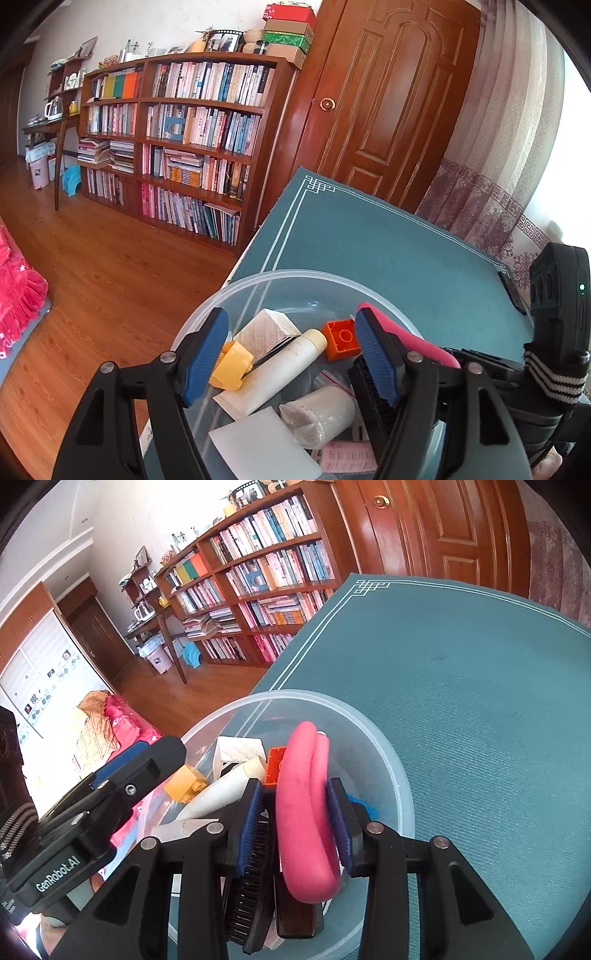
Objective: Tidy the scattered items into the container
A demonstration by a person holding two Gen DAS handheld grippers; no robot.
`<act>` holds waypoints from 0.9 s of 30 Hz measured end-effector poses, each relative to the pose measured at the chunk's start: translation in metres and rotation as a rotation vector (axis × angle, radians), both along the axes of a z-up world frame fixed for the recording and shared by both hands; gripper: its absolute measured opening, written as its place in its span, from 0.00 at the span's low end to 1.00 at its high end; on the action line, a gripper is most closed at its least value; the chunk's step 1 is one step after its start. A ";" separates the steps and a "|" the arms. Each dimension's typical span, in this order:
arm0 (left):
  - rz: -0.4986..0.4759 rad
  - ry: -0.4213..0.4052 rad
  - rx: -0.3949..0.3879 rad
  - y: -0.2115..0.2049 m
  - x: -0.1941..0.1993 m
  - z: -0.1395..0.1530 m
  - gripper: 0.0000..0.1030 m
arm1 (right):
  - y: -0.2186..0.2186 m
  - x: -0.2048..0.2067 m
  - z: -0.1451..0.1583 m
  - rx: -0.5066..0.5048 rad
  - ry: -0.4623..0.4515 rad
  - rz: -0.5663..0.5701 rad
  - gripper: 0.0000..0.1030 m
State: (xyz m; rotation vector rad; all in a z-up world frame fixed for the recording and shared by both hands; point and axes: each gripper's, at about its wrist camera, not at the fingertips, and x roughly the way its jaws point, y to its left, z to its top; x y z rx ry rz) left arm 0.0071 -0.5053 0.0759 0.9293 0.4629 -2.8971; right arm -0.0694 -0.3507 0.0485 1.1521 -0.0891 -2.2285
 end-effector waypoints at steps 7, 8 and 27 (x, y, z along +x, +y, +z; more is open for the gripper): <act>0.023 0.011 -0.025 -0.004 0.005 0.004 0.78 | 0.008 0.003 0.004 -0.020 0.021 -0.021 0.39; 0.026 0.011 -0.020 -0.005 0.006 0.004 0.78 | 0.010 0.005 0.006 -0.025 0.026 -0.021 0.39; 0.065 0.031 -0.153 0.016 0.026 0.016 0.89 | 0.046 0.037 0.017 -0.045 0.059 -0.101 0.39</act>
